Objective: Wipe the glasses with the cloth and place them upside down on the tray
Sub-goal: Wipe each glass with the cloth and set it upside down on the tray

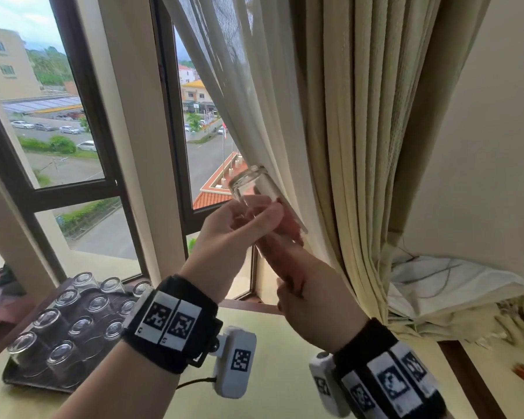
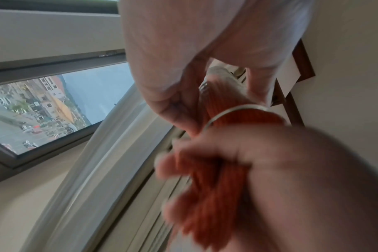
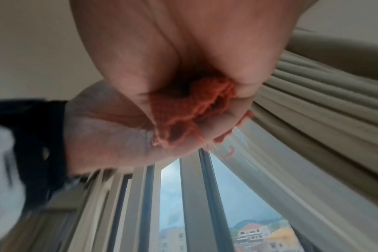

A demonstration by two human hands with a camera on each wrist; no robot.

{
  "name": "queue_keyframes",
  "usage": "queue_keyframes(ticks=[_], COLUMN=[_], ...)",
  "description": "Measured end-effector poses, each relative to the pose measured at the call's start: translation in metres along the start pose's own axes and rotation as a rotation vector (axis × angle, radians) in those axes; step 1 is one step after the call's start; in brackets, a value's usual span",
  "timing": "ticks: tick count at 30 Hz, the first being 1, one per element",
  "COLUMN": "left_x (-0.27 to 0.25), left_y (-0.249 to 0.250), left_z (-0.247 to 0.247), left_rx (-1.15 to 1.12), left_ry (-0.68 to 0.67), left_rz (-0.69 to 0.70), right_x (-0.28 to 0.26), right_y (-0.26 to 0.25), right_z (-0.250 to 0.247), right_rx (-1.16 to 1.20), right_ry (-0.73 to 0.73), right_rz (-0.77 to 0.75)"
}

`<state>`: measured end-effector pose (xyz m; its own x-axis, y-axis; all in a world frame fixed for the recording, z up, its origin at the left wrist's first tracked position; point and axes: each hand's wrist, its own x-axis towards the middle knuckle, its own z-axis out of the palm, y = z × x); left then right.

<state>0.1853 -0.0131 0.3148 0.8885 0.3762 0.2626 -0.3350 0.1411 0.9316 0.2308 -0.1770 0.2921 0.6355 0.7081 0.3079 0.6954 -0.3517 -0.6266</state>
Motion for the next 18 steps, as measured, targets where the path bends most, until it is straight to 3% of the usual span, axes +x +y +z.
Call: queue_keyframes(ticks=[2,3,4,9,12,15,18], left_x=[-0.005,-0.007,-0.009,-0.011,-0.008,-0.002,-0.001], left_y=[-0.004,-0.006,-0.008,-0.006,-0.007,-0.014,-0.019], left_z=[0.007,0.01,0.012,0.005,0.002,-0.001,-0.002], left_rx=[0.062,0.074,0.075,-0.09,-0.137,-0.133,-0.129], left_ry=[-0.022,-0.027,-0.027,-0.115,-0.141,-0.153,-0.197], left_rz=[-0.007,-0.019,-0.031,-0.106,-0.121,-0.075,-0.117], right_x=[0.006,0.009,0.01,-0.001,-0.002,-0.002,0.0], right_y=[-0.001,0.0,0.001,-0.011,-0.01,-0.01,-0.006], right_z=[0.002,0.002,0.001,-0.003,0.008,0.011,0.011], right_rx=[-0.189,-0.154,-0.008,1.196,1.61,1.801,1.61], right_ry=[0.053,0.073,0.059,-0.165,-0.185,-0.067,0.203], right_rz=[-0.045,-0.016,0.01,0.048,0.031,0.112,0.227])
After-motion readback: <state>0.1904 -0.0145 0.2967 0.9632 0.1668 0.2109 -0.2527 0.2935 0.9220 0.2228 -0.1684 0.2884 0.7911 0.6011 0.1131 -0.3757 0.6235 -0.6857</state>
